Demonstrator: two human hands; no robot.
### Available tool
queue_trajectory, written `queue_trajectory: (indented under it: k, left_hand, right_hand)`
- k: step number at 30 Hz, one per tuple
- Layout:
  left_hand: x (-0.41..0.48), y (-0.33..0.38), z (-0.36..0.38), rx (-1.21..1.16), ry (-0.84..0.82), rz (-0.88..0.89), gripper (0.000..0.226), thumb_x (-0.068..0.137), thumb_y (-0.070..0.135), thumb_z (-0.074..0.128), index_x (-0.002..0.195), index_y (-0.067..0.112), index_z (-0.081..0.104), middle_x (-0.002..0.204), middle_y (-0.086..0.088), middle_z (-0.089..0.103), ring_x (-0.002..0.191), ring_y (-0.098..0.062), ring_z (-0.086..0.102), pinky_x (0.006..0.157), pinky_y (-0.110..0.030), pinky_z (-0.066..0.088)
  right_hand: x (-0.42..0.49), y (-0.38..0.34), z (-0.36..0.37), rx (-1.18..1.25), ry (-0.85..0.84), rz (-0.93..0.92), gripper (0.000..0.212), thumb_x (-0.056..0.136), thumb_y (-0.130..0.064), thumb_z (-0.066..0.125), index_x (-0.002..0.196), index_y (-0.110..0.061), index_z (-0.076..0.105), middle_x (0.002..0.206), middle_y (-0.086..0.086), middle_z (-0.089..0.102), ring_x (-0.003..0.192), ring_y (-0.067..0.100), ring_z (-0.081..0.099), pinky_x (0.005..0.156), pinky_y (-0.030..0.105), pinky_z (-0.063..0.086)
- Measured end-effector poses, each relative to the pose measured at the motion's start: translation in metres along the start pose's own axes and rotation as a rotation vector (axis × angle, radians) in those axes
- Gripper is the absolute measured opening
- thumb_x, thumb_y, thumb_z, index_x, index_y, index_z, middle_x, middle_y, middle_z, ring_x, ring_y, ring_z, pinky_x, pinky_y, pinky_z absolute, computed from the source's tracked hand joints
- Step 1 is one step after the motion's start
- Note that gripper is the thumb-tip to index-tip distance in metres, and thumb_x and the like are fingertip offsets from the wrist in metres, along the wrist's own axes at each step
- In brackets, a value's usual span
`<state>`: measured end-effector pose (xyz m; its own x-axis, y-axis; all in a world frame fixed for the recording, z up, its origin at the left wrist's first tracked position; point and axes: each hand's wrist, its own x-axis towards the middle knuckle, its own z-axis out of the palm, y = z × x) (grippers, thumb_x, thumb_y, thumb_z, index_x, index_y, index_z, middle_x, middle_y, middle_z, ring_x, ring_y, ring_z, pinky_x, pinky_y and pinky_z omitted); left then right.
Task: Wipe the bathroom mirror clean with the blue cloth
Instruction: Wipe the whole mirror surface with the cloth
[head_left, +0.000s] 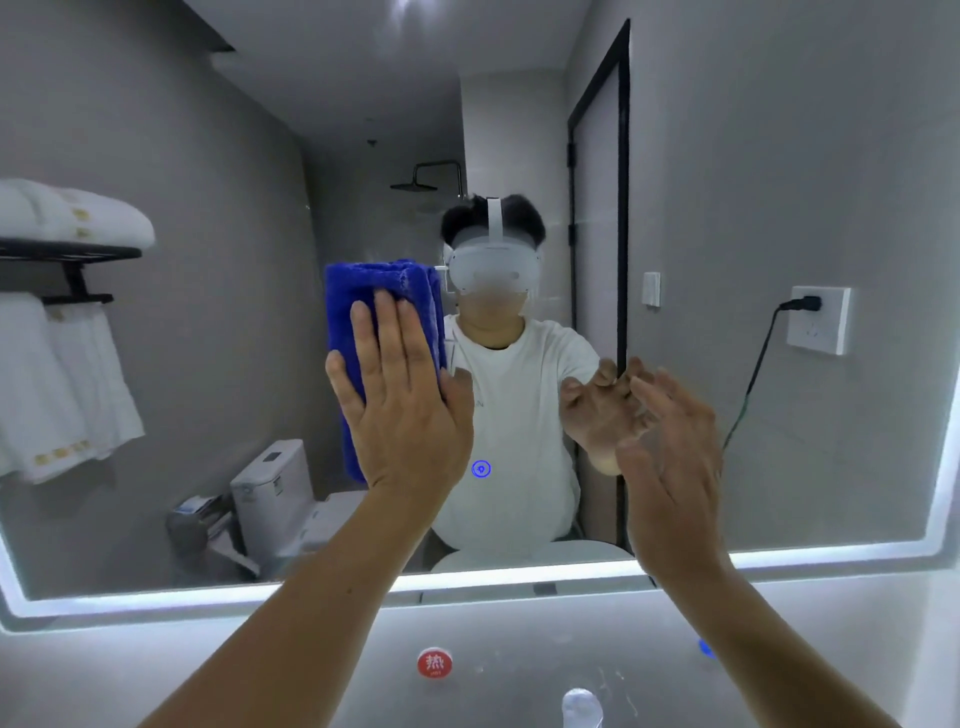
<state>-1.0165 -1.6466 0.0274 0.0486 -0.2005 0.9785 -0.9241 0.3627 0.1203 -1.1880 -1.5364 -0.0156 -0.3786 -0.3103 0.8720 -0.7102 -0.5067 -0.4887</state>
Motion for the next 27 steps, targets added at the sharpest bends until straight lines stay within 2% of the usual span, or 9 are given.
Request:
queue_trajectory:
  k: [5, 9, 10, 14, 18, 21, 23, 25, 27]
  left_hand:
    - [0.005, 0.057, 0.004, -0.059, 0.015, -0.071, 0.068, 0.098, 0.031, 0.035, 0.156, 0.007, 0.008, 0.165, -0.012, 0.013, 0.152, -0.030, 0.007, 0.121, -0.053, 0.007]
    - [-0.005, 0.120, 0.009, -0.084, -0.008, 0.014, 0.072, 0.095, 0.032, 0.037, 0.156, 0.008, 0.006, 0.165, -0.009, 0.013, 0.152, -0.027, 0.007, 0.122, -0.051, 0.007]
    - [-0.008, 0.134, 0.009, -0.100, -0.017, 0.039, 0.072, 0.094, 0.032, 0.036, 0.155, 0.009, 0.007, 0.164, -0.008, 0.013, 0.152, -0.025, 0.008, 0.122, -0.051, 0.008]
    - [-0.013, 0.149, 0.011, -0.111, -0.018, 0.078, 0.069, 0.092, 0.029, 0.041, 0.154, 0.009, 0.018, 0.161, -0.005, 0.008, 0.151, -0.021, 0.016, 0.120, -0.050, 0.020]
    - [-0.008, 0.131, 0.011, -0.102, 0.024, 0.155, 0.069, 0.090, 0.025, 0.053, 0.152, 0.007, 0.028, 0.160, -0.006, 0.017, 0.150, -0.022, 0.018, 0.119, -0.053, 0.022]
    - [0.003, 0.101, 0.009, -0.069, 0.024, 0.113, 0.071, 0.093, 0.027, 0.053, 0.154, 0.005, 0.024, 0.161, -0.009, 0.017, 0.150, -0.026, 0.016, 0.121, -0.053, 0.009]
    - [0.014, 0.066, 0.008, -0.054, -0.009, 0.049, 0.072, 0.096, 0.030, 0.049, 0.155, 0.005, 0.017, 0.164, -0.013, 0.014, 0.152, -0.026, 0.008, 0.121, -0.053, 0.002]
    - [0.025, 0.029, 0.003, -0.039, 0.002, 0.008, 0.072, 0.096, 0.031, 0.045, 0.155, 0.004, 0.015, 0.163, -0.014, 0.016, 0.152, -0.028, 0.009, 0.121, -0.057, 0.007]
    - [0.037, -0.003, -0.003, -0.042, 0.017, -0.013, 0.072, 0.096, 0.030, 0.043, 0.156, 0.005, 0.011, 0.163, -0.014, 0.016, 0.152, -0.029, 0.011, 0.119, -0.059, 0.013]
  right_hand:
    - [-0.005, 0.008, -0.021, -0.027, -0.024, -0.019, 0.043, 0.088, -0.031, 0.038, 0.130, -0.033, 0.047, 0.142, -0.013, 0.039, 0.133, 0.004, 0.034, 0.108, 0.011, 0.020]
    - [0.002, 0.027, -0.054, -0.062, 0.004, -0.010, 0.042, 0.089, -0.023, 0.043, 0.130, -0.034, 0.047, 0.132, -0.043, 0.029, 0.133, 0.004, 0.032, 0.113, 0.036, 0.024]
    - [0.004, 0.032, -0.062, -0.078, 0.007, -0.007, 0.044, 0.088, -0.020, 0.044, 0.130, -0.034, 0.049, 0.132, -0.045, 0.028, 0.134, 0.006, 0.032, 0.113, 0.043, 0.026]
    - [0.007, 0.048, -0.086, -0.116, 0.048, 0.087, 0.051, 0.084, -0.019, 0.046, 0.135, -0.020, 0.052, 0.140, -0.018, 0.036, 0.133, 0.017, 0.036, 0.108, 0.057, 0.032]
    - [0.006, 0.048, -0.085, -0.120, 0.041, 0.075, 0.052, 0.084, -0.018, 0.045, 0.135, -0.018, 0.052, 0.139, -0.017, 0.036, 0.134, 0.012, 0.033, 0.109, 0.056, 0.032]
    - [0.007, 0.040, -0.077, -0.101, 0.034, 0.074, 0.048, 0.084, -0.023, 0.044, 0.132, -0.027, 0.052, 0.141, -0.018, 0.036, 0.135, 0.011, 0.033, 0.110, 0.054, 0.032]
    - [0.009, 0.029, -0.064, -0.081, 0.036, 0.035, 0.045, 0.086, -0.032, 0.041, 0.130, -0.035, 0.051, 0.137, -0.032, 0.033, 0.134, 0.006, 0.032, 0.111, 0.047, 0.030]
    - [0.012, 0.013, -0.046, -0.061, 0.039, -0.029, 0.043, 0.087, -0.036, 0.038, 0.129, -0.036, 0.048, 0.134, -0.042, 0.031, 0.130, 0.003, 0.033, 0.109, 0.037, 0.027]
    - [0.017, -0.002, -0.023, -0.034, 0.030, -0.070, 0.045, 0.089, -0.036, 0.037, 0.132, -0.028, 0.049, 0.141, -0.026, 0.037, 0.128, 0.002, 0.033, 0.107, 0.022, 0.024]
